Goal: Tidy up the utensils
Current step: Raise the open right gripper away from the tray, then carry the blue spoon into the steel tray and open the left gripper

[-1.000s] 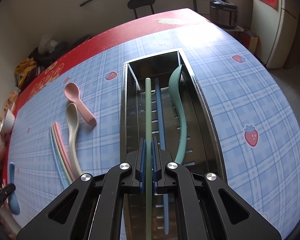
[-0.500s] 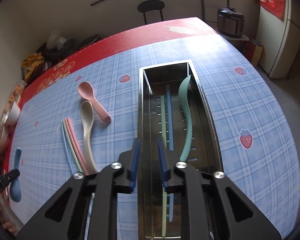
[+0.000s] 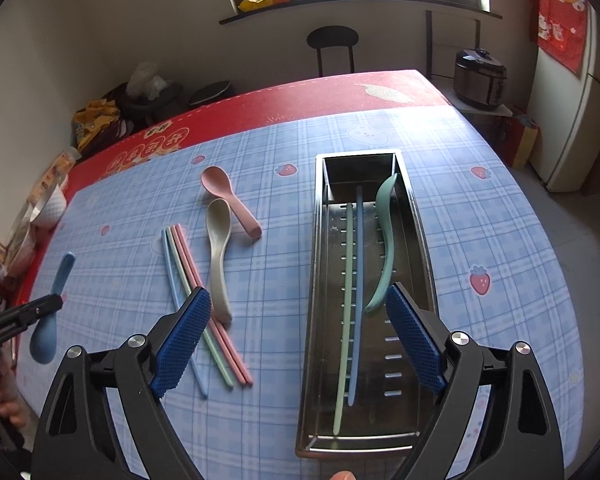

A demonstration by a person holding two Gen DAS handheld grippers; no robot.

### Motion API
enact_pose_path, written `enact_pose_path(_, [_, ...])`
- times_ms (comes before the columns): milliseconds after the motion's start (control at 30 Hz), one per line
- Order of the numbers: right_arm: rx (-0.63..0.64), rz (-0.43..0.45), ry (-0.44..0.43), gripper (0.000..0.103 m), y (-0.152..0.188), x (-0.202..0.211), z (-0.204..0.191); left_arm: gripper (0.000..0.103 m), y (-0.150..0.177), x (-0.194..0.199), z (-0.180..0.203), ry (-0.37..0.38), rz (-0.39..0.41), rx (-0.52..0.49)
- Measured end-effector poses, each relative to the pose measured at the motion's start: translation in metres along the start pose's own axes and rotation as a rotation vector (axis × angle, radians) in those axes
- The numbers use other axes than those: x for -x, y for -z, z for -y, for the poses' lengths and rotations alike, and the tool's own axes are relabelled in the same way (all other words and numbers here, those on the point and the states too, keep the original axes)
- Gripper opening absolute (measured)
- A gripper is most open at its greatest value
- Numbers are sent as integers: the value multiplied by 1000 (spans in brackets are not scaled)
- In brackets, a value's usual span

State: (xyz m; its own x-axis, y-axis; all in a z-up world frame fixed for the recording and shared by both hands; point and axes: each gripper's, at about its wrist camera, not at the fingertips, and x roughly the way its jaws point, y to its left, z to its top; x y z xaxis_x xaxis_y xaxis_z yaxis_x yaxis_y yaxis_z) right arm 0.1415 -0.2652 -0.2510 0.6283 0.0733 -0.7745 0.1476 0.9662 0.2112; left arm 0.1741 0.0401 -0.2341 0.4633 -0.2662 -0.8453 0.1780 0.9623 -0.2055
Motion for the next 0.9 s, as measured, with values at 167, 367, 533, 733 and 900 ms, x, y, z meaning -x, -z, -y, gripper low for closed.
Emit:
enact_pose_path(167, [-36,10,-29,87,3,9,10,6,1,-5,10,-4,-14,-17])
enact_pose_path(367, [-39,15,-23,87,3,16,18,6,-1,-6,25,5,-32,-35])
enact_pose_path(533, [-35,1,-6,87,2,16,28,6,-8,-15,51,53,-79,-36])
enact_pose_path(733, [-47,-11,-13,87,2,14,42,6,-19,-34,103,129,-121,-60])
enact_pose_path(900, [-41,-27,-5,87,2,12,49,6,-32,-56,149,207,-154,-57])
